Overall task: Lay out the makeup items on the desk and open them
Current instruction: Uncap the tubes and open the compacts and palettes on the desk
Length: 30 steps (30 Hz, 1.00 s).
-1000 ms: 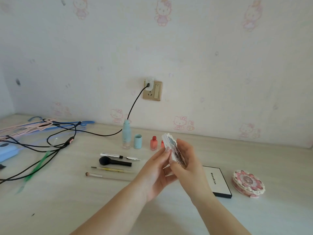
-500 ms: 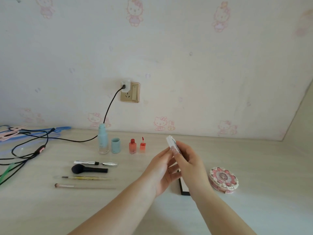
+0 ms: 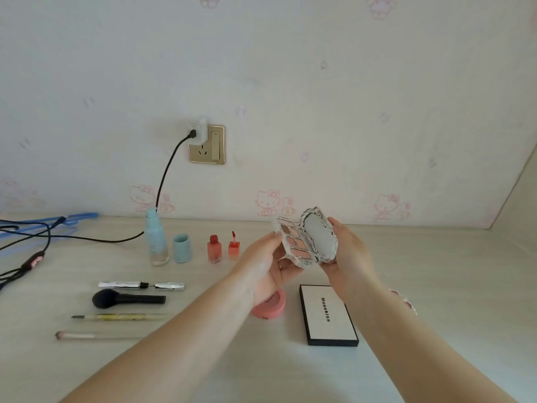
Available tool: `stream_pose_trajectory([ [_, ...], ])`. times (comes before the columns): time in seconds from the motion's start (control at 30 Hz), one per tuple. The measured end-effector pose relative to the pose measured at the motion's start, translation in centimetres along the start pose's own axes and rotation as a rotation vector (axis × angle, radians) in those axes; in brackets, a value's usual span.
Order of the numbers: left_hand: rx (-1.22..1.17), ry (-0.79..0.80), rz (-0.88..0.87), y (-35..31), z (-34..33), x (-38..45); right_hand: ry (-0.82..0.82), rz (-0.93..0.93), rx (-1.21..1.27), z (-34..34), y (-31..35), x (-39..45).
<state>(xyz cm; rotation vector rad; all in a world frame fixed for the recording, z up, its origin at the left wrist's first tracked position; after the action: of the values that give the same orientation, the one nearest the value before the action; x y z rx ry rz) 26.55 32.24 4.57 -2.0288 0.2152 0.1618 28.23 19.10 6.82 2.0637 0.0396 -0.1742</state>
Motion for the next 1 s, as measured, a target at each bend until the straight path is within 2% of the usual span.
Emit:
stream_pose_trajectory([
  [0.1, 0.009, -0.043, -0.014, -0.8, 1.0, 1.2, -0.003, -0.017, 0.024, 0.0, -0.4, 1.7],
  [0.33, 0.228, -0.159, -0.063, -1.5, 3.1, 3.3, 0.006, -0.06, -0.089, -0.6, -1.6, 4.7],
  [0.67, 0.43, -0.219, 0.099, 0.2, 5.2, 4.2, -0.028, -0.071, -0.289, 0.0, -3.6, 7.3],
  [0.9, 0.497, -0.237, 0.116, 0.0, 5.5, 4.4, -0.056, -0.097, -0.351, 0.6, -4.6, 8.0],
  [1.0, 0.615, -0.263, 0.13, -0.4, 5.5, 4.5, -0.047, -0.104, -0.337, 0.7, -4.8, 7.8],
])
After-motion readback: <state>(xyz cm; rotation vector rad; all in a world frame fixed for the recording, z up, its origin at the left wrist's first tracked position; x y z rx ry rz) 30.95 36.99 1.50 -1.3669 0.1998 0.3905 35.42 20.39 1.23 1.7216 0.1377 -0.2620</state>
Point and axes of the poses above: each hand's wrist, its own x-axis towards the middle knuckle, its own z-axis out of the back of the hand, y = z × x, the point moved 9 cm from there along x, towards the middle knuckle, and after that the axes turned 6 degrees about x, right-handed, at the moved point
